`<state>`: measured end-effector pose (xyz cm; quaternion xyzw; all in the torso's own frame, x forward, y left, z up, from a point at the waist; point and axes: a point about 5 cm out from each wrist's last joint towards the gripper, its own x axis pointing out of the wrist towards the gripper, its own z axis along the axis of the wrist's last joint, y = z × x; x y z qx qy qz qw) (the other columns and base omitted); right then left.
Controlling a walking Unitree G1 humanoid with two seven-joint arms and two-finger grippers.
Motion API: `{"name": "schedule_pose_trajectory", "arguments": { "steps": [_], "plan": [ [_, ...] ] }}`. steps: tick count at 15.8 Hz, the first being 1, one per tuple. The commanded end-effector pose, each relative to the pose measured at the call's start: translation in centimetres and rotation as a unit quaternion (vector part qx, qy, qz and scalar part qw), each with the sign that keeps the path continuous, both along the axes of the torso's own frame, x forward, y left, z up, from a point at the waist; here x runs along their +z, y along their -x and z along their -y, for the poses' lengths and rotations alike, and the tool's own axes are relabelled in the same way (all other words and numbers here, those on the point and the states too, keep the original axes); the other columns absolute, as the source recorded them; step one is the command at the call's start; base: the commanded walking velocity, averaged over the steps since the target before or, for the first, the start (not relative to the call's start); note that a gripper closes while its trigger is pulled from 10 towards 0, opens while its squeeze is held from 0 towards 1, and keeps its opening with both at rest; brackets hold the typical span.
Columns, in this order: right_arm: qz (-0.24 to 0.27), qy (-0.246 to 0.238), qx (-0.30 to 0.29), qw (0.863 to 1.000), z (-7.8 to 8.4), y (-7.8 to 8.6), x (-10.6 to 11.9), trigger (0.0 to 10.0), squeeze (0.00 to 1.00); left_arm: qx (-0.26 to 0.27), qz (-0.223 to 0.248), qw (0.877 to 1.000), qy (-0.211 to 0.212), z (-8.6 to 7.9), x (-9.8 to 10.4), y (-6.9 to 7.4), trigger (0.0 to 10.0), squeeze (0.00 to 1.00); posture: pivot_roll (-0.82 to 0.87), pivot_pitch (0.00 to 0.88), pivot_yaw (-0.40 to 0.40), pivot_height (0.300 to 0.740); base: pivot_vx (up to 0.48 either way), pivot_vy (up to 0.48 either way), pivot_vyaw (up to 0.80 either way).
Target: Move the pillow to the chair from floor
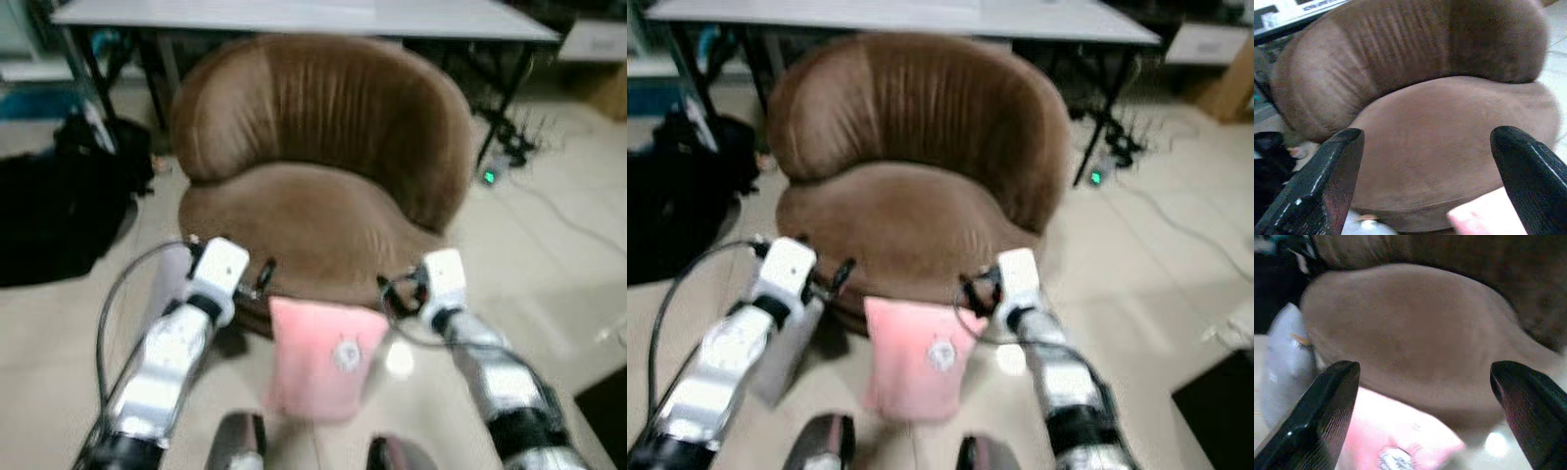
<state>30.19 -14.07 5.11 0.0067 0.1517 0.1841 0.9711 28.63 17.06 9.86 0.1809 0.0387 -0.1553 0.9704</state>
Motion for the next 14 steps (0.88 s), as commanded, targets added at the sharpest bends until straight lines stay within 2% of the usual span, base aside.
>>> {"name": "schedule_pose_trajectory", "arguments": {
  "steps": [1,14],
  "plan": [
    [0.009,0.005,0.002,1.0,0.19,-0.25,0.43,10.0,0.0,0.0,0.005,1.0,0.003,0.13,0.24,-0.09,10.0,0.0,0.09,0.0,-0.052,0.635,0.322,0.0,0.0],
    [0.008,0.005,0.01,1.0,0.09,-0.25,0.35,10.0,0.0,0.001,0.001,1.0,0.006,0.26,-0.12,0.23,10.0,0.0,0.09,0.0,-0.06,0.635,0.321,0.0,0.0]
  ]
}}
